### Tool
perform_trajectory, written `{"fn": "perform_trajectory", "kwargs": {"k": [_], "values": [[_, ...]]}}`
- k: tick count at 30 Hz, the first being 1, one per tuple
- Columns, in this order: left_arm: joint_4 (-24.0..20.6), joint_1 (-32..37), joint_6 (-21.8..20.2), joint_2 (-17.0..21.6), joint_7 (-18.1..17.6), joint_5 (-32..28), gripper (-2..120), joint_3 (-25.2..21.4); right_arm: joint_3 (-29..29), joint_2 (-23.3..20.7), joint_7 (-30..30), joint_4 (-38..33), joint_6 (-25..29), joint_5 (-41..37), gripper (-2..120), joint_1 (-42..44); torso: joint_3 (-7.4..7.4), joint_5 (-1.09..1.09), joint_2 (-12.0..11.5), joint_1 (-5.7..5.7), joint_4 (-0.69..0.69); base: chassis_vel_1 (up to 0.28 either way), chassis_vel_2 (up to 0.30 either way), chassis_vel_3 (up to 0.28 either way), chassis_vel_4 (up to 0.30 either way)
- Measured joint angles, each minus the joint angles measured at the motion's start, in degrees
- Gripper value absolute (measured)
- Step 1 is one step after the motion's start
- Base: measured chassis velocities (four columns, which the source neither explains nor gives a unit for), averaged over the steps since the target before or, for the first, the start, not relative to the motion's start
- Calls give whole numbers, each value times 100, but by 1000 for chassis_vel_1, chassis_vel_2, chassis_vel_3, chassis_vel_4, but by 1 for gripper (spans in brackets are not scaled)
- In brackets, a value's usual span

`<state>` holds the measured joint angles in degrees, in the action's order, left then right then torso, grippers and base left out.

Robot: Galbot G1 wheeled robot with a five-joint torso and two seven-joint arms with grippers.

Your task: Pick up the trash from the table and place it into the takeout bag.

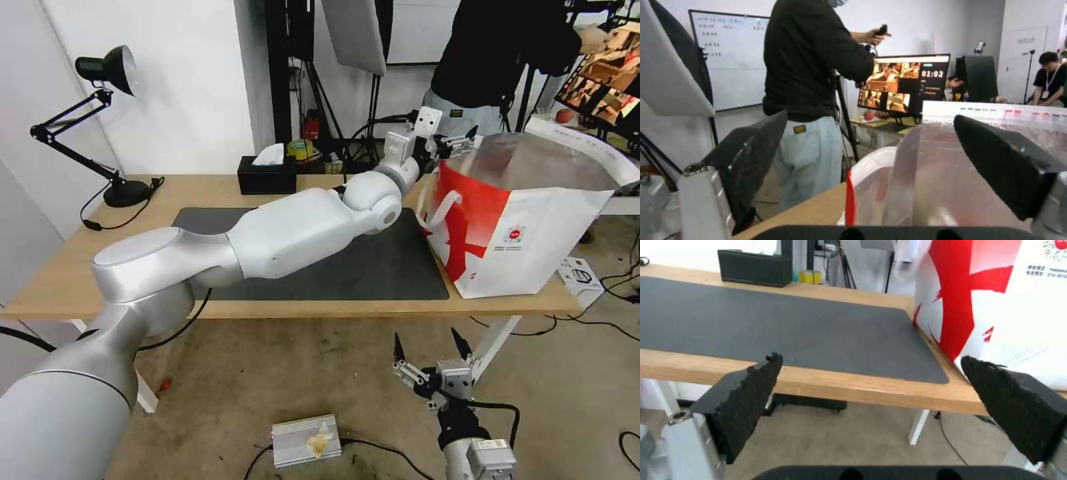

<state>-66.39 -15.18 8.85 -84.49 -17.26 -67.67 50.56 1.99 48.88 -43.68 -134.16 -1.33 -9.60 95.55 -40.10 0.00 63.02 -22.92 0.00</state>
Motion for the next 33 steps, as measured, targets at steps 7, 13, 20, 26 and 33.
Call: {"fn": "perform_trajectory", "kwargs": {"k": [7,13,20,26,33], "values": [[-115,-4,25,76,-67,70,100,-16,0,0,0,0,0,0,100,0,0,0,0,0,0,0,0,0,0],[-610,-35,263,470,-293,401,100,-41,0,0,0,0,0,0,100,0,0,0,0,0,0,0,0,0,0],[-1952,-54,312,1381,-924,729,100,-201,0,0,0,1,0,0,100,0,0,-1,0,0,1,0,0,0,0],[-2909,-43,310,2301,-1093,1008,100,-307,0,0,0,1,0,0,100,0,0,-1,0,0,-1,0,0,0,0],[-3749,401,279,3188,-1261,1081,100,-640,0,0,0,0,0,1,100,0,0,-3,0,0,1,0,0,0,0]]}}
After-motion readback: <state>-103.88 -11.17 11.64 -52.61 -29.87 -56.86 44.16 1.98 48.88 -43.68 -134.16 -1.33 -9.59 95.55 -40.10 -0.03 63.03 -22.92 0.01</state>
